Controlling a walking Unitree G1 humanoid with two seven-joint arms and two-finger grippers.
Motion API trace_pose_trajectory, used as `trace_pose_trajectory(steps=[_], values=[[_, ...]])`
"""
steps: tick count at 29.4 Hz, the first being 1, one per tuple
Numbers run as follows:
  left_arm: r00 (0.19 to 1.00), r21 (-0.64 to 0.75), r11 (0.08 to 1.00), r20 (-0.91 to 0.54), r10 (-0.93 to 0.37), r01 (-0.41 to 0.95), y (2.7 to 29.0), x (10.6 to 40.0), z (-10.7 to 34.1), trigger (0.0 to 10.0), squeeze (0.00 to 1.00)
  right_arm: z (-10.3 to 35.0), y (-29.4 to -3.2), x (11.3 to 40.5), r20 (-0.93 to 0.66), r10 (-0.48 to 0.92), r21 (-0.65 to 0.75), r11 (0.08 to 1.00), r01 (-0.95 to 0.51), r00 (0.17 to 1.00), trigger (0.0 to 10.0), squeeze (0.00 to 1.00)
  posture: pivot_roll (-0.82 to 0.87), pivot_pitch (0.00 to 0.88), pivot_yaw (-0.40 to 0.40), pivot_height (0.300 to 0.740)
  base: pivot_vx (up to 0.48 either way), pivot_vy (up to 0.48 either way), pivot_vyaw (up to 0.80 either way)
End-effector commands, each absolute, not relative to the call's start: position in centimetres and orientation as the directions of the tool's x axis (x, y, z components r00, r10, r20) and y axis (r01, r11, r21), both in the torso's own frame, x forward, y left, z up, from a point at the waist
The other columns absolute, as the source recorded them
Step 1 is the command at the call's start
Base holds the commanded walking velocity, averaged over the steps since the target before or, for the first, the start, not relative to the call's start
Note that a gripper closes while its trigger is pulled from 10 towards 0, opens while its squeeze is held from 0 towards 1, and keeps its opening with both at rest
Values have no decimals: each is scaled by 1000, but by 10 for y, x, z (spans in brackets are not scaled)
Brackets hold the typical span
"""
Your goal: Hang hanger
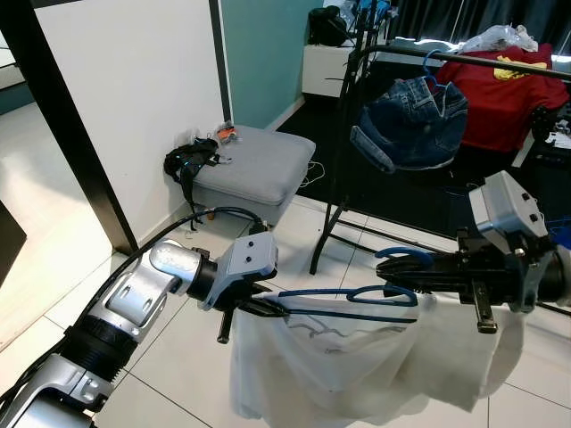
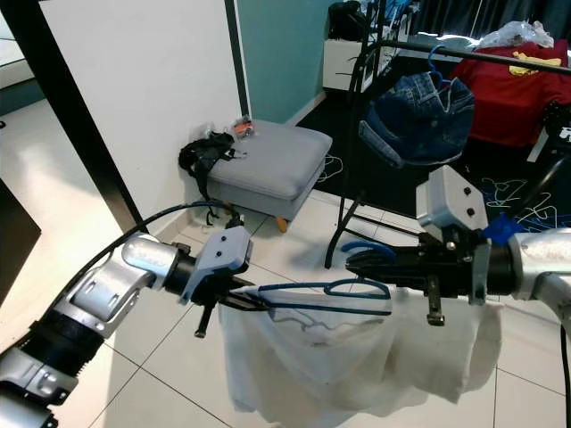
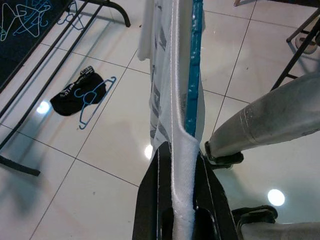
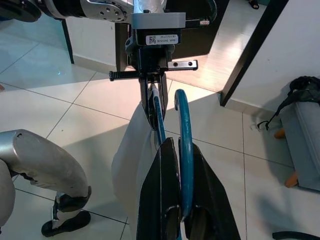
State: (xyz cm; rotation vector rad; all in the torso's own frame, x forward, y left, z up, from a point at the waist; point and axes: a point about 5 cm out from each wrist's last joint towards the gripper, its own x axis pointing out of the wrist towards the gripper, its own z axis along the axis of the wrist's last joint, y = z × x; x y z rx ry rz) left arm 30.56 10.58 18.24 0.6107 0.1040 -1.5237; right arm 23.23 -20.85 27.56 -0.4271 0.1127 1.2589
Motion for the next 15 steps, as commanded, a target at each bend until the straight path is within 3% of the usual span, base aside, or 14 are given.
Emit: trace_pose_trajectory(steps=[1,2,3,5,6,15], values=[[116,319,-46,-469,-875,947,119,310,184,0,0,276,-203,229,-307,907,-266,210,-941,289,0,0,-32,29,37,740,0,0,0],[117,330,-50,-467,-877,942,120,311,186,0,0,273,-202,228,-311,905,-257,214,-942,291,2667,0,-32,30,37,740,0,0,0],[115,337,-56,-465,-878,940,121,311,188,0,0,270,-202,229,-314,903,-239,224,-945,293,10000,0,-33,31,37,740,0,0,0],[113,340,-59,-465,-878,939,121,311,188,0,0,268,-201,229,-316,902,-226,231,-946,295,10000,0,-33,31,37,740,0,0,0],[108,341,-64,-462,-881,938,123,312,190,0,0,266,-204,227,-326,899,-212,233,-949,294,10000,1000,-33,31,35,740,0,0,0],[88,348,-87,-456,-885,933,135,313,201,0,0,263,-227,216,-387,866,-186,263,-947,317,10000,1000,-38,26,33,740,0,0,0]])
